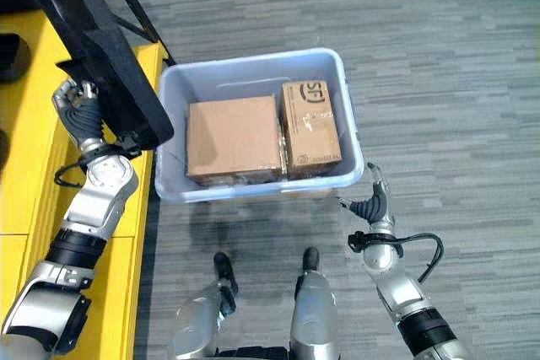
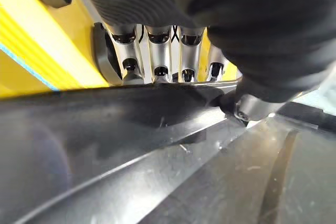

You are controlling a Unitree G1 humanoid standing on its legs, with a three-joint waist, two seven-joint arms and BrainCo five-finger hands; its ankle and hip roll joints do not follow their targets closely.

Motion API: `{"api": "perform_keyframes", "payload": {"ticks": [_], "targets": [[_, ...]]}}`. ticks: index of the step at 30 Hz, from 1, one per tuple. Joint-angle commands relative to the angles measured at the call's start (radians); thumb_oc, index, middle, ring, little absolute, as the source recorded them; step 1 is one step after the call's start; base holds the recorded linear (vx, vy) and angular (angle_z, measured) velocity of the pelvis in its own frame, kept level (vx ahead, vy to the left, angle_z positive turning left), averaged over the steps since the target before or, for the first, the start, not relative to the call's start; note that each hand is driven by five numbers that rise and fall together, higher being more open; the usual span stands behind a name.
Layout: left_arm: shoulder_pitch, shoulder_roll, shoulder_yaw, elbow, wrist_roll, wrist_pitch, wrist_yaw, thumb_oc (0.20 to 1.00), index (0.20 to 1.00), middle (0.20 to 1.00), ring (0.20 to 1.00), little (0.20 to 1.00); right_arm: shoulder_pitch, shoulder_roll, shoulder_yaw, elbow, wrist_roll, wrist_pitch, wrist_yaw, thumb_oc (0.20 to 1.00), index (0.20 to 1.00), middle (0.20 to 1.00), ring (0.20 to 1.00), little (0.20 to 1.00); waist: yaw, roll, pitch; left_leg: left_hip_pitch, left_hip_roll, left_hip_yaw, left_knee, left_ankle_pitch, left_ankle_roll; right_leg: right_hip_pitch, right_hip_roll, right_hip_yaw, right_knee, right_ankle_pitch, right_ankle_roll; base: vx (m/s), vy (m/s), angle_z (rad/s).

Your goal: Move parts from the plastic box to the shelf.

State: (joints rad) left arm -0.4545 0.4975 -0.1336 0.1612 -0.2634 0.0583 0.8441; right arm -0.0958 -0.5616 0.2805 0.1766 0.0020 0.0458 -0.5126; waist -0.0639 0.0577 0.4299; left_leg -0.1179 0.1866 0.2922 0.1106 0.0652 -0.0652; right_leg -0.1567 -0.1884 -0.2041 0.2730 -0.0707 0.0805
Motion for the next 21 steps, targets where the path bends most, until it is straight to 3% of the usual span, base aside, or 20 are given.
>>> {"api": "perform_keyframes", "payload": {"ticks": [1, 4, 7, 8, 11, 15, 17, 21], "targets": [[0.13, 0.002, 0.023, -0.105, 0.062, -0.044, -0.08, 0.2, 0.2, 0.2, 0.2, 0.2, 0.045, 0.03, -0.001, -0.068, 0.016, -0.092, 0.098, 1.0, 1.0, 1.0, 1.0, 1.0, 0.072, -0.042, -0.072, 0.017, 0.066, -0.111, 0.04, -0.021, -0.055, 0.084, -0.018, -0.047, -0.029, -0.043, 0.019, 0.11, 0.118, 0.5], [0.266, -0.015, 0.036, -0.16, 0.09, -0.054, -0.135, 0.2, 0.2, 0.2, 0.2, 0.2, 0.047, 0.042, 0.017, -0.103, 0.067, -0.108, 0.139, 1.0, 1.0, 1.0, 1.0, 1.0, 0.131, -0.038, -0.099, 0.022, 0.055, -0.165, 0.027, -0.012, -0.053, 0.126, -0.02, -0.081, -0.058, -0.038, 0.014, 0.04, 0.114, 0.51], [0.357, -0.006, 0.06, -0.184, 0.119, -0.083, -0.199, 0.2, 0.2, 0.2, 0.2, 0.2, 0.023, 0.052, 0.043, -0.134, 0.124, -0.076, 0.15, 1.0, 1.0, 1.0, 1.0, 1.0, 0.184, -0.034, -0.117, 0.023, 0.037, -0.203, 0.023, -0.009, -0.052, 0.158, -0.025, -0.113, -0.074, -0.034, 0.014, 0.02, 0.189, 0.47], [0.407, 0.006, 0.071, -0.2, 0.149, -0.084, -0.247, 0.2, 0.2, 0.2, 0.2, 0.2, 0.001, 0.063, 0.064, -0.14, 0.169, -0.066, 0.156, 1.0, 1.0, 1.0, 1.0, 1.0, 0.225, -0.032, -0.125, 0.028, 0.016, -0.231, 0.023, -0.017, -0.048, 0.184, -0.03, -0.135, -0.077, -0.04, 0.016, 0.0, 0.284, 0.65], [0.432, 0.019, 0.071, -0.204, 0.163, -0.075, -0.285, 0.2, 0.2, 0.2, 0.2, 0.2, -0.019, 0.075, 0.09, -0.151, 0.226, -0.053, 0.151, 1.0, 1.0, 1.0, 1.0, 1.0, 0.269, -0.033, -0.142, 0.025, -0.015, -0.261, 0.021, -0.022, -0.036, 0.216, -0.04, -0.158, -0.089, -0.037, 0.025, 0.02, 0.254, 0.59], [0.48, 0.034, 0.103, -0.226, 0.182, -0.071, -0.357, 0.2, 0.2, 0.2, 0.2, 0.2, -0.039, 0.11, 0.104, -0.17, 0.226, -0.02, 0.119, 1.0, 1.0, 1.0, 1.0, 1.0, 0.331, -0.047, -0.17, 0.037, -0.079, -0.286, 0.01, -0.043, -0.006, 0.268, -0.066, -0.179, -0.116, -0.023, 0.06, 0.03, 0.266, 0.46], [0.508, 0.047, 0.128, -0.238, 0.244, -0.082, -0.398, 0.2, 0.2, 0.2, 0.2, 0.2, -0.054, 0.14, 0.105, -0.169, 0.22, -0.001, 0.085, 1.0, 1.0, 1.0, 1.0, 1.0, 0.369, -0.062, -0.186, 0.045, -0.124, -0.299, 0.004, -0.059, 0.032, 0.296, -0.094, -0.182, -0.119, -0.006, 0.084, -0.03, 0.347, 0.52], [0.53, 0.056, 0.144, -0.241, 0.288, -0.08, -0.405, 0.2, 0.2, 0.2, 0.2, 0.2, -0.061, 0.169, 0.105, -0.153, 0.23, -0.004, 0.105, 1.0, 1.0, 1.0, 1.0, 1.0, 0.388, -0.072, -0.207, 0.071, -0.154, -0.272, -0.032, -0.068, 0.066, 0.287, -0.118, -0.188, -0.096, 0.062, 0.102, -0.05, 0.197, 0.34]]}}
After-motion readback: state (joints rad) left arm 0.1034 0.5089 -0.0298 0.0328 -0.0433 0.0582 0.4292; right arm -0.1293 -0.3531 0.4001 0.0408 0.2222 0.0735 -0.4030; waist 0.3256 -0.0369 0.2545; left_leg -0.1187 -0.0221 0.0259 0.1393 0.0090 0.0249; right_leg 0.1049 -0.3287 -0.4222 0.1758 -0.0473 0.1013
